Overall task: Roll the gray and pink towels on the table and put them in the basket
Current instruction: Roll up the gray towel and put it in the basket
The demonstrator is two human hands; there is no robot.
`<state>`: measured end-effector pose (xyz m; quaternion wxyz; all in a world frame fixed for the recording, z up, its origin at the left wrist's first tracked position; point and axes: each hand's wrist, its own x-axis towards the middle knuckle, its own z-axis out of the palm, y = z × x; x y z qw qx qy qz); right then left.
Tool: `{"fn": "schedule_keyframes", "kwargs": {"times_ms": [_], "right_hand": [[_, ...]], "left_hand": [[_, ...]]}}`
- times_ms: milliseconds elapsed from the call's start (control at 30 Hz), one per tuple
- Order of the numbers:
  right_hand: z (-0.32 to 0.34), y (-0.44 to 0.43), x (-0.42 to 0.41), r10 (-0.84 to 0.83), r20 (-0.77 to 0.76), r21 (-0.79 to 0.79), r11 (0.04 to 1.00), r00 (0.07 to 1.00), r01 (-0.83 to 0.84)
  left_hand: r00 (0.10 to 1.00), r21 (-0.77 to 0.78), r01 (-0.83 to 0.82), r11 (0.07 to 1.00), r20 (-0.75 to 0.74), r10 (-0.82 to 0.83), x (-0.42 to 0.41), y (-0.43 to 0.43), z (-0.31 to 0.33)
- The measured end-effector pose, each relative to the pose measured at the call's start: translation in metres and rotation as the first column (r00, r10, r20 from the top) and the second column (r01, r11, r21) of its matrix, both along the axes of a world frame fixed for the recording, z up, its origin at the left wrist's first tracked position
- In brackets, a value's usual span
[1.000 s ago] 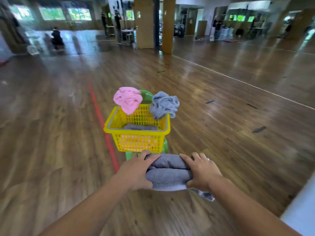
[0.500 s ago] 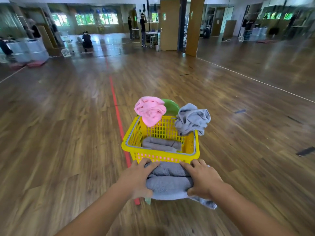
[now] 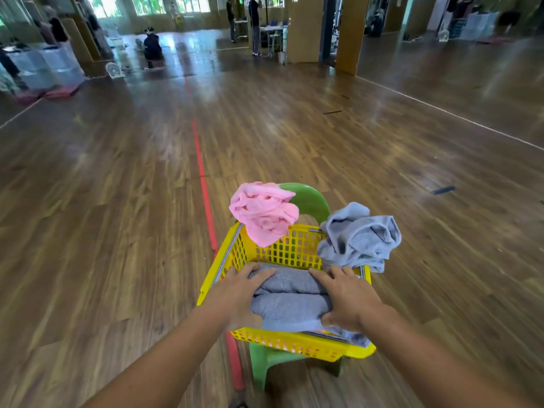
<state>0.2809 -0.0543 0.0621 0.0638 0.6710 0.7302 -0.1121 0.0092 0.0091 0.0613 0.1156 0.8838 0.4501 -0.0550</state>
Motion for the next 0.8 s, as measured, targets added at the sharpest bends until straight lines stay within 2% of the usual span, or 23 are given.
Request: {"fn": "schedule_keyframes", "kwargs": {"times_ms": [233,467,800], "right_hand": [[-0.042,0.068,-0.015,-0.110,-0.007,-0.097,0.989,0.994,0.109],[-0.094,0.106,-0.028,-0.194,-0.020,-0.238,0.954,0.981,0.184],[-0.200,0.133,-0.029,-0.171,-0.017,-0.393,0.907,0.985,0.151]], "left_hand": [[0.993,-0.085,0.118,0.989,-0.006,-0.119,-0.004,0.096,-0.044],[0.981,-0.197,0.181,0.964,-0.033,-0.191,-0.009,0.151,-0.097],[0.973,-0.304,0.097,0.948,-0.173,-0.155,0.006,0.165,-0.196]]}}
